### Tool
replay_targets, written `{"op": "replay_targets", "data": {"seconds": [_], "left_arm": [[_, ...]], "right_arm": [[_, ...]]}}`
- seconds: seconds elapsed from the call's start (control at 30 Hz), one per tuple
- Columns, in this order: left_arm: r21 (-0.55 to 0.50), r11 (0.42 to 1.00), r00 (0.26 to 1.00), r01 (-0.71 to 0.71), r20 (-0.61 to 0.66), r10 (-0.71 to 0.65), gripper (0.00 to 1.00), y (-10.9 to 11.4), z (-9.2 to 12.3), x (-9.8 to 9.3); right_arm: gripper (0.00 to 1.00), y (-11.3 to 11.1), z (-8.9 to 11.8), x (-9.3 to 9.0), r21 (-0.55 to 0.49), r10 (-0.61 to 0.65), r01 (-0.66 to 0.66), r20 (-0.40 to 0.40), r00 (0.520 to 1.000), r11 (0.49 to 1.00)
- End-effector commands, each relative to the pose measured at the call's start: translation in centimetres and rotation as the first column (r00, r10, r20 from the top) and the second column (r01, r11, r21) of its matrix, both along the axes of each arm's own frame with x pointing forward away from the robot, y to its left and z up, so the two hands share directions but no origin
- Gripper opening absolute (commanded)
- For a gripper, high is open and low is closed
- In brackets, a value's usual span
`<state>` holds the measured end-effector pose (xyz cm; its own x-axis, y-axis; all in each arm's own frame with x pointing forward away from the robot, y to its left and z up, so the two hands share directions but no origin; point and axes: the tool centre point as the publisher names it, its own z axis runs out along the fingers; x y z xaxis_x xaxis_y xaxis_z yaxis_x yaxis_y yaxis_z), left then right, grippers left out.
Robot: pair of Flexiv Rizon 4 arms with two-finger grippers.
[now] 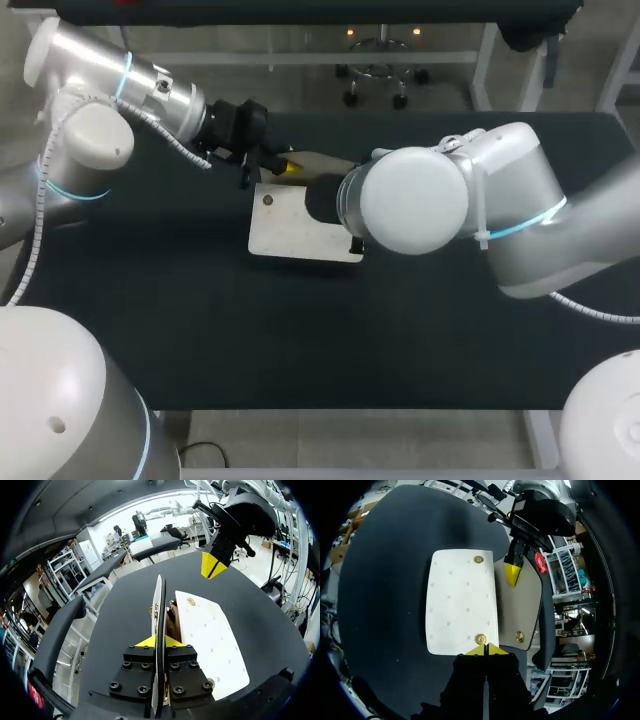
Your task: Pick up the bag, open it, inspect its contents, close it, and place it on the opposite side
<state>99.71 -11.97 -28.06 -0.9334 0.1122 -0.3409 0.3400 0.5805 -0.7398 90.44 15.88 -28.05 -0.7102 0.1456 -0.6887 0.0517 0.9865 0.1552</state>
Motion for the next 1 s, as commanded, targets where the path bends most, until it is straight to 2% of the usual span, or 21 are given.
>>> {"op": "replay_targets", "data": {"seconds": [0.03, 0.53, 0.7, 0.87, 1.0], "left_arm": [[-0.028, 0.999, 0.998, -0.046, 0.039, 0.047, 0.00, 0.0, -0.4, -0.5], [-0.028, 0.999, 0.998, -0.046, 0.039, 0.047, 0.00, 0.0, -0.4, -0.5], [-0.067, 0.995, 0.992, -0.080, 0.091, 0.086, 0.00, 1.3, -0.8, 1.1], [-0.083, 0.990, 0.974, -0.117, 0.185, 0.131, 0.00, 1.8, -0.3, 2.6], [-0.070, 0.992, 0.967, -0.105, 0.225, 0.118, 0.00, 1.4, -0.3, 3.3]], "right_arm": [[0.00, 0.6, -0.8, 1.4, 0.007, 0.007, -0.006, -0.033, 0.999, 1.000], [0.00, 0.6, -0.8, 1.4, 0.007, 0.007, -0.006, -0.033, 0.999, 1.000], [0.00, 1.7, -1.6, -1.4, -0.071, -0.056, 0.058, 0.032, 0.998, 0.996], [0.00, 2.3, -2.3, -4.3, -0.053, -0.043, 0.047, 0.075, 0.996, 0.997], [0.00, 2.9, -3.3, -5.6, -0.040, -0.026, 0.030, 0.085, 0.996, 0.999]]}}
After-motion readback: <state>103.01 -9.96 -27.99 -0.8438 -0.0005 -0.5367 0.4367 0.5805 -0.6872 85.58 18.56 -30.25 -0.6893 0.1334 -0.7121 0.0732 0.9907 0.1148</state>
